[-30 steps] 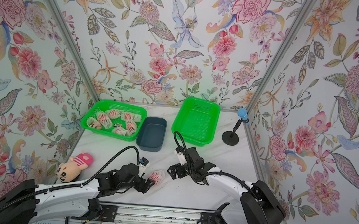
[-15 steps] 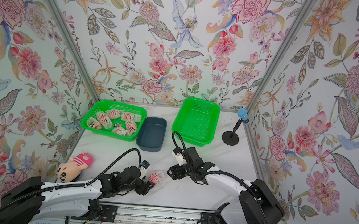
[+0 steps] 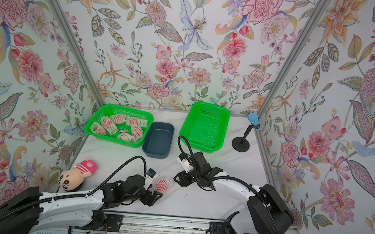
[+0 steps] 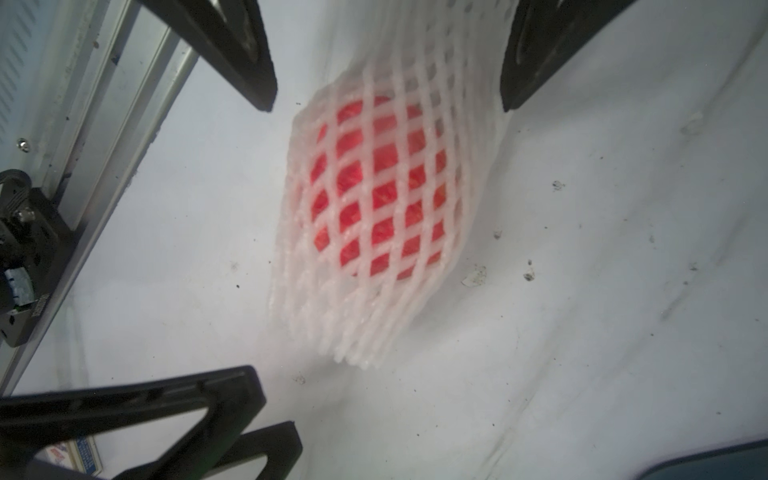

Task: Remove foam nets from apples
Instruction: Remove the foam net from the apple.

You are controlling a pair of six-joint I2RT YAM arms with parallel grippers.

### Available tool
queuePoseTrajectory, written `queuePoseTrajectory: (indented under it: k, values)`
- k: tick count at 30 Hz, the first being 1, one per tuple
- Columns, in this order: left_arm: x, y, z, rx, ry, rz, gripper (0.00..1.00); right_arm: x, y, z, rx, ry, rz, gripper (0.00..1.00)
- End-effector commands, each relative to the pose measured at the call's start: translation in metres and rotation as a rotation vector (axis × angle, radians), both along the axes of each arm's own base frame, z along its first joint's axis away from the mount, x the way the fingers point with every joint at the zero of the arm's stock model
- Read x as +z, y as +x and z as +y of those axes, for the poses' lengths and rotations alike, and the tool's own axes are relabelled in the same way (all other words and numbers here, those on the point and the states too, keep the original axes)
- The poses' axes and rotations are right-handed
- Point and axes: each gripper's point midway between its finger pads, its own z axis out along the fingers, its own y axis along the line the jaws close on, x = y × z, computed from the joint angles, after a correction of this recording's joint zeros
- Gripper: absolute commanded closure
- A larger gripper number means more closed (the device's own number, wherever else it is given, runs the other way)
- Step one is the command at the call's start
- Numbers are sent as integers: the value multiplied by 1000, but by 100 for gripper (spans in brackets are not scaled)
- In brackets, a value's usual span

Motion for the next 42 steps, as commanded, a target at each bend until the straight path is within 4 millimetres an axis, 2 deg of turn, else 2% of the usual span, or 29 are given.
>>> queuePoseTrajectory:
  k: [1,5,11,15,24,27,34,42]
  values:
    - [-6,4,3,20,30,-23,27,11,2,13,46,35,-9,46]
    - [-11,7,6,52,29,-24,44,13,-1,22,83,50,1,50]
    - [-13,9,11,75,45,-35,52,10,-7,35,132,44,17,56]
    - [-15,8,12,78,43,-32,53,9,-11,44,156,40,23,60]
    - [-16,9,12,82,45,-32,53,1,-12,46,174,16,26,60]
    - [-17,10,13,86,49,-32,53,0,-19,48,210,21,42,60]
    - [-18,12,13,91,62,-41,52,4,-37,60,308,17,31,55]
    - [-20,13,14,96,70,-40,53,-6,-29,64,296,-30,5,44]
